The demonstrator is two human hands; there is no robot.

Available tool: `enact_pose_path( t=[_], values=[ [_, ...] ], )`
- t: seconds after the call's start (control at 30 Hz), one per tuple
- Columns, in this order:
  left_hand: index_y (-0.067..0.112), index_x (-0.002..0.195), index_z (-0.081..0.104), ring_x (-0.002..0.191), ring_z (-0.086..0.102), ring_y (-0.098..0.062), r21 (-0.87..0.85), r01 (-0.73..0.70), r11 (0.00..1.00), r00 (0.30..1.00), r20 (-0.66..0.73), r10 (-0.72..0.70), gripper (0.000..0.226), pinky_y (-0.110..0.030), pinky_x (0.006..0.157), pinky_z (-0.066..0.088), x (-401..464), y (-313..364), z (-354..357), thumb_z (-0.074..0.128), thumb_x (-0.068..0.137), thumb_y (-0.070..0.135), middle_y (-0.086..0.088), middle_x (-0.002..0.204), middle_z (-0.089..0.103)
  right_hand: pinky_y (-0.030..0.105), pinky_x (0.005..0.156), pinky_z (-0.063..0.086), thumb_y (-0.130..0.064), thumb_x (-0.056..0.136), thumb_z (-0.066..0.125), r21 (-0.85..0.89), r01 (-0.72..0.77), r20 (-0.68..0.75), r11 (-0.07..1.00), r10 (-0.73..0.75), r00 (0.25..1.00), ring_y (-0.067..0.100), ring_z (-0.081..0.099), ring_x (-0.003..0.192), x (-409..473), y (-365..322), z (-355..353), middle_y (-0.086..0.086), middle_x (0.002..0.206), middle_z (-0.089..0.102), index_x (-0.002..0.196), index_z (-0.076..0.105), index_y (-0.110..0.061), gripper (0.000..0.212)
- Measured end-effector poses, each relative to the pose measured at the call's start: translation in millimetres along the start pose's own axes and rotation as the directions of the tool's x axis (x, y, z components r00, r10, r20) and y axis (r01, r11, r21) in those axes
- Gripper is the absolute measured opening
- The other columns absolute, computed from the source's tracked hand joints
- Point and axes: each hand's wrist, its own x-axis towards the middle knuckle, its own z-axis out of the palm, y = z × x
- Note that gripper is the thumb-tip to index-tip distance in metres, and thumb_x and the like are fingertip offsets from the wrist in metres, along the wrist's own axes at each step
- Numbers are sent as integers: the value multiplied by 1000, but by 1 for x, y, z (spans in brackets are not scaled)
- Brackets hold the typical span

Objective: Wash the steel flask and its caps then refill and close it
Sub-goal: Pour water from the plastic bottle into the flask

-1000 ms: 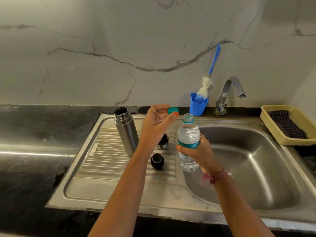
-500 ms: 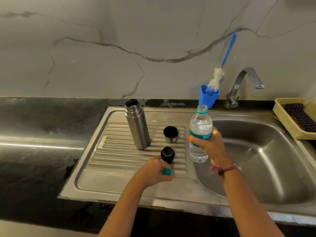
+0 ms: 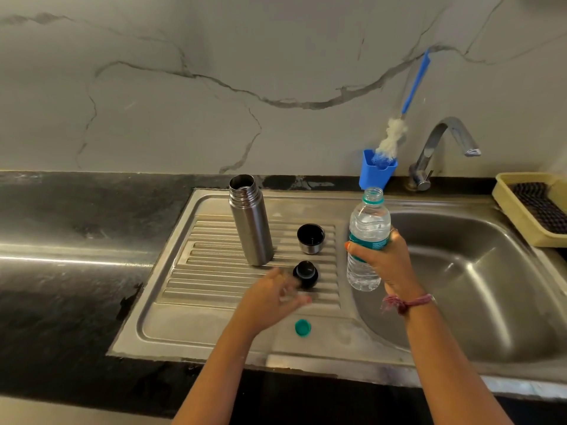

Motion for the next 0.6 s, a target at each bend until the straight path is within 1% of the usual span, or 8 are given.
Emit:
enact_pose_path(
  t=[0.07, 0.13, 0.2, 0.23, 0.3, 0.4, 0.5, 0.6],
  values=[
    [12, 97, 68, 75, 52, -6, -54, -133, 990, 941, -321, 109, 39, -20, 69, 47, 5, -4, -14, 63, 88, 49, 5, 90, 54, 20, 66, 55, 0, 68, 81, 0, 1, -4, 1000, -1, 1000, 11, 70, 80, 0, 0, 0, 5, 94, 70, 111, 61, -4, 48],
    [10, 94, 63, 83, 52, -13, -18, -177, 984, 796, -591, 133, 31, -13, 78, 43, 12, -4, -29, 65, 87, 41, -3, 92, 55, 21, 68, 56, -1, 69, 81, 11, 3, -4, 1000, -3, 1000, 12, 70, 82, 0, -1, -1, 5, 95, 70, 112, 61, -5, 48],
    [12, 105, 54, 103, 46, -16, -22, -138, 990, 656, -751, 75, 39, -14, 92, 37, 22, -2, -43, 70, 83, 40, -12, 106, 52, 23, 69, 57, -1, 69, 81, 14, 3, 3, 1000, -3, 1000, 15, 70, 85, 0, -1, -1, 6, 97, 70, 113, 60, -5, 49],
    [12, 115, 50, 113, 42, -16, -79, -99, 992, 618, -786, -1, 51, -20, 99, 38, 28, -2, -49, 74, 80, 41, -16, 116, 48, 23, 70, 57, -2, 69, 81, 13, 4, 2, 1000, -4, 1000, 16, 70, 86, 0, -2, -1, 7, 97, 70, 113, 60, -6, 49],
    [10, 141, 36, 134, 31, -21, -277, 28, 961, 638, -735, -230, 87, -38, 110, 35, 41, -2, -60, 83, 75, 40, -18, 142, 34, 22, 69, 56, -1, 69, 81, 15, 6, -4, 1000, -6, 1000, 14, 70, 84, 0, -3, -1, 6, 96, 70, 113, 60, -6, 49],
    [11, 157, 11, 149, 18, -28, -493, 225, 840, 710, -507, -488, 119, -45, 117, 24, 57, -7, -68, 87, 70, 41, -10, 161, 20, 19, 67, 55, -1, 69, 80, 10, 13, -6, 1000, -13, 1000, 10, 70, 82, 0, -5, 0, 5, 95, 70, 111, 61, -6, 47],
    [15, 155, 24, 141, 35, -29, -566, 239, 789, 717, -445, -537, 112, -50, 115, 34, 66, -13, -66, 90, 67, 37, -7, 152, 41, 17, 64, 54, 1, 69, 80, 9, 13, -11, 1000, -13, 1000, 7, 70, 79, 0, -6, -1, 3, 93, 69, 109, 61, -9, 45],
    [12, 141, 43, 114, 53, -21, -594, 249, 765, 707, -428, -563, 85, -43, 103, 47, 68, -12, -64, 88, 70, 26, -1, 124, 57, 17, 64, 54, 0, 70, 80, -5, 12, -9, 1000, -12, 1000, 7, 70, 79, 1, -5, -3, 2, 92, 69, 109, 61, -9, 45]
  ],
)
